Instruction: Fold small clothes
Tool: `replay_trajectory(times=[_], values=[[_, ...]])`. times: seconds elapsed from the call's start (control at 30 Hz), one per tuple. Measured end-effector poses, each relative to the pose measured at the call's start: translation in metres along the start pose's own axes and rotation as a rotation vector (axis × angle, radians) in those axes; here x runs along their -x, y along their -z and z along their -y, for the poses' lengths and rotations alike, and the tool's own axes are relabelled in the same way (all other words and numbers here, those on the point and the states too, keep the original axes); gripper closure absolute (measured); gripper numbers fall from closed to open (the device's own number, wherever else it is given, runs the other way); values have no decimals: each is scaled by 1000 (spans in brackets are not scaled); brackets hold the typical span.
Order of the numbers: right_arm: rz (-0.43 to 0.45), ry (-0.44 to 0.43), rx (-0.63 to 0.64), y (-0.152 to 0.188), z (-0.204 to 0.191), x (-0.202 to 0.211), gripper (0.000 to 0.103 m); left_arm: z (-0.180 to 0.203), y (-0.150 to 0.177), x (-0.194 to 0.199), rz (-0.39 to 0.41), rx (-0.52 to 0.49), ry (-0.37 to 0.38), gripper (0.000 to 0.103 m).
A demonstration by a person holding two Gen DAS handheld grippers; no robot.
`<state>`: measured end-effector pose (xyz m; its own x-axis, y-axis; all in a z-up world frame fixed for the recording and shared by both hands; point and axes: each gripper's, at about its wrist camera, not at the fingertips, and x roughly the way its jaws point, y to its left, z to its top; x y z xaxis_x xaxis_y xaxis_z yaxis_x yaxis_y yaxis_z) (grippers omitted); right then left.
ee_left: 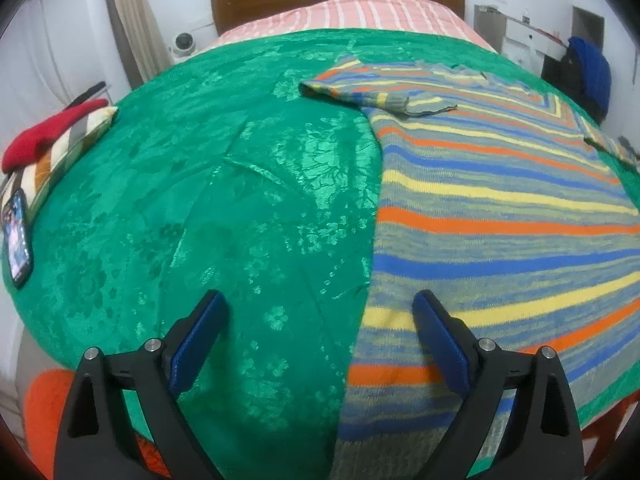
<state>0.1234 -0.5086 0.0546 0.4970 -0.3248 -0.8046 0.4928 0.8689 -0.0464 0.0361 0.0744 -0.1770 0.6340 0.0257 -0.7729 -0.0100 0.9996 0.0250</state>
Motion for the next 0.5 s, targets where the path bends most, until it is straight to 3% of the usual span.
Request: replay_trajectory(times=[0.17,0.37,0.43,0.5], values=[[15,23,-120,14,30,-8,100,1,1,-2,2,-9,-8,7],[-33,-74,-238,17,51,-24,97,-2,1,-2,-3,-4,2,4],[-6,-50,-283,16,63,-16,88,-3,1,-4,-9,14,9,2],[44,-50,-292,13,69,0,88,-5,2,-7,-16,37,19,1]])
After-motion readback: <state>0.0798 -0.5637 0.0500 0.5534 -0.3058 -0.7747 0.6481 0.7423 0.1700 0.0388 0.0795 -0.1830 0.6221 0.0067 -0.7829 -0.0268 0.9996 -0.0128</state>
